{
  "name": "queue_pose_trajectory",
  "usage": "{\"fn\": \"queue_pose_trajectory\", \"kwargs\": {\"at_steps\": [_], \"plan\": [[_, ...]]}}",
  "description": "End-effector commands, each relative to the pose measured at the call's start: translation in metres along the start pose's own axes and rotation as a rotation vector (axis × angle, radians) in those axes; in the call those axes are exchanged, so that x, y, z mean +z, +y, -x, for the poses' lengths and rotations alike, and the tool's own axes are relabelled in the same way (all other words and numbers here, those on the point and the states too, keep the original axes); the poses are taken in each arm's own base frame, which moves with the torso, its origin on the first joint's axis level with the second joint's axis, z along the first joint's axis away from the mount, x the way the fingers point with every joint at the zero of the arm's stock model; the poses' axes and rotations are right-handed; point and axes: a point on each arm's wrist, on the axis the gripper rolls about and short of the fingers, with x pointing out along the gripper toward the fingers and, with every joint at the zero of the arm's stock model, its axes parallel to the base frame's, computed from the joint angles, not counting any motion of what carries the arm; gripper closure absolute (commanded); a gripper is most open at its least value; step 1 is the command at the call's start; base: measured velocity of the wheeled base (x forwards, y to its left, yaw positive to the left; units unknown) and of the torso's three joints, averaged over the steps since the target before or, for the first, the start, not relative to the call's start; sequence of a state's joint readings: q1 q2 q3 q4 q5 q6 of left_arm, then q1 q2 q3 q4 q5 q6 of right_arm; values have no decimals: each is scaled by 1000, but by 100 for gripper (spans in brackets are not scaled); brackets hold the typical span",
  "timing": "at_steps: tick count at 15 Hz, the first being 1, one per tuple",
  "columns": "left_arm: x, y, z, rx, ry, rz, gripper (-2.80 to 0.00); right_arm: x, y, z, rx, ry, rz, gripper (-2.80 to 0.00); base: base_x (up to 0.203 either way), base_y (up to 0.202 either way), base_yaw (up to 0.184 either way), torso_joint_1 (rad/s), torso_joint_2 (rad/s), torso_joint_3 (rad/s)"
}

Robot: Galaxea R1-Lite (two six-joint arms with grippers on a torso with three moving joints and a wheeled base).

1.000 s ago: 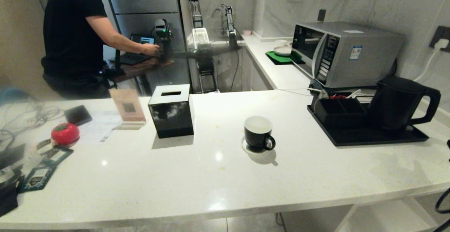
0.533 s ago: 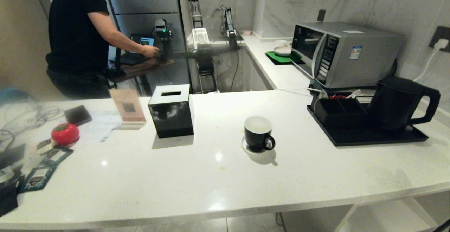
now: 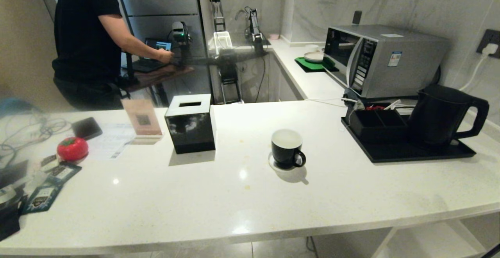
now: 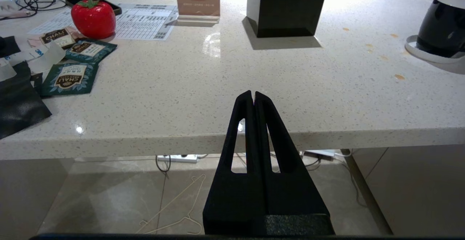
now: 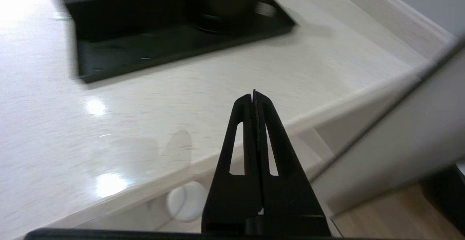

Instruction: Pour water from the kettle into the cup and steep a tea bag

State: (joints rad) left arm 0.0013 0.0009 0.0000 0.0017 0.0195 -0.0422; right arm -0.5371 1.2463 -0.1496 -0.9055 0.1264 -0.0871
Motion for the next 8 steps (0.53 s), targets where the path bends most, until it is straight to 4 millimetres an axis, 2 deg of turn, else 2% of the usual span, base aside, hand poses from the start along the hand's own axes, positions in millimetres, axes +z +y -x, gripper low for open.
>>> {"fn": "queue_pose_trajectory", "kwargs": {"at_steps": [1, 5, 8], "plan": [[0, 0, 0, 1, 0, 1, 0, 6, 9, 11, 50, -58, 16, 0, 0, 0, 0, 0, 0, 0], [0, 0, 0, 1, 0, 1, 0, 2, 30, 41, 213, -131, 21, 0, 0, 0, 0, 0, 0, 0], [0, 0, 0, 1, 0, 1, 0, -7, 38, 69, 311, -205, 21, 0, 0, 0, 0, 0, 0, 0]]}}
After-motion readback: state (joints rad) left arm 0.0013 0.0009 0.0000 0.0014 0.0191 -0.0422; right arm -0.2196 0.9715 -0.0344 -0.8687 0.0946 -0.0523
